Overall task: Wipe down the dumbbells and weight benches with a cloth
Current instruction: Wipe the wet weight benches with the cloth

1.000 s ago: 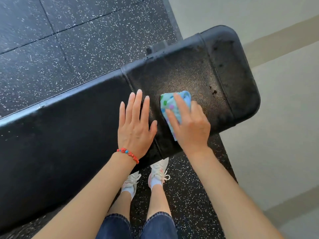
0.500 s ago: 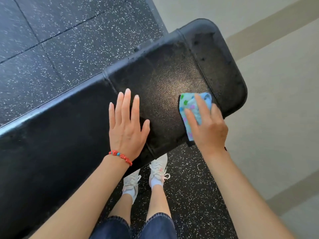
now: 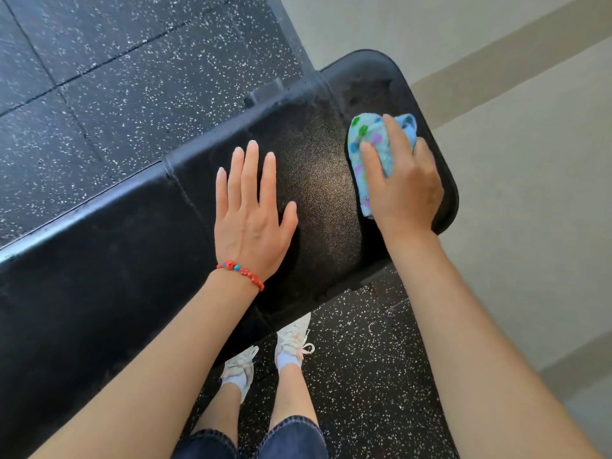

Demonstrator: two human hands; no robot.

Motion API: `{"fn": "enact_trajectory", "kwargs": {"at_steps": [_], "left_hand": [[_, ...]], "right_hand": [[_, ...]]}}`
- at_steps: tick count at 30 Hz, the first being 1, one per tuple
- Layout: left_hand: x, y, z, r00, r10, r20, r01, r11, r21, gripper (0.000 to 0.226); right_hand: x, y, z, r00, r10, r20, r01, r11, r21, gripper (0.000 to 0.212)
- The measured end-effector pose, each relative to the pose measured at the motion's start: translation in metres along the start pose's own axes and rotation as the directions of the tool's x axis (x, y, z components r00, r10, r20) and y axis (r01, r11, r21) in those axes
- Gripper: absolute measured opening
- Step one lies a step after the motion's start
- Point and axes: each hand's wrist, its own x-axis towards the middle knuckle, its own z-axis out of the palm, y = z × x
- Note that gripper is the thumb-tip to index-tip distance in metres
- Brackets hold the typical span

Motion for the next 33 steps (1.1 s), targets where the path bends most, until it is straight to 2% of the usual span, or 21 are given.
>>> {"fn": "enact_trajectory", "kwargs": {"at_steps": [2, 4, 9, 13, 16, 20, 24, 26, 30, 33], "left_hand": [[0.0, -0.001, -0.001, 1.0, -0.003, -0.004, 0.003, 1.0, -0.001, 0.058], [0.001, -0.002, -0.001, 1.0, -0.002, -0.007, 0.002, 1.0, 0.0, 0.058], [0.0, -0.001, -0.001, 1.0, 0.005, -0.004, -0.005, 1.0, 0.003, 0.058], [0.0, -0.002, -0.001, 1.0, 0.005, 0.001, -0.005, 1.0, 0.009, 0.058], [0.0, -0.002, -0.002, 1.0, 0.008, 0.004, -0.008, 1.0, 0.012, 0.058], [0.0, -0.001, -0.005, 0.999, 0.005, 0.032, -0.006, 1.0, 0.006, 0.059], [0.002, -0.002, -0.014, 0.996, 0.014, 0.088, -0.012, 1.0, -0.018, 0.06], [0.001, -0.002, -0.022, 0.991, 0.027, 0.13, -0.025, 0.999, -0.021, 0.061], [-0.019, 0.001, -0.045, 0.979, 0.08, 0.185, -0.072, 0.996, -0.05, 0.06], [-0.043, 0.008, -0.071, 0.973, 0.144, 0.182, -0.134, 0.989, -0.062, 0.058]], "right_hand": [[-0.01, 0.006, -0.001, 0.997, -0.066, -0.035, 0.066, 0.998, -0.012, 0.037], [-0.018, 0.013, -0.002, 0.995, -0.101, -0.004, 0.101, 0.995, -0.022, 0.038], [0.005, 0.006, -0.001, 0.996, -0.076, 0.036, 0.076, 0.997, -0.002, 0.038], [0.06, -0.015, 0.008, 0.995, 0.069, 0.066, -0.07, 0.997, 0.012, 0.041], [0.065, -0.017, 0.009, 0.998, 0.027, 0.053, -0.027, 1.0, 0.009, 0.042], [0.034, 0.002, 0.003, 1.0, -0.001, 0.004, 0.001, 1.0, 0.017, 0.041], [-0.009, 0.025, -0.017, 0.996, 0.09, 0.01, -0.09, 0.996, -0.024, 0.042], [-0.028, 0.031, -0.029, 0.978, 0.187, 0.092, -0.184, 0.982, -0.034, 0.044], [-0.065, 0.024, -0.057, 0.897, 0.382, 0.223, -0.386, 0.922, -0.023, 0.044], [-0.103, 0.013, -0.083, 0.846, 0.484, 0.225, -0.51, 0.857, 0.073, 0.041]]}}
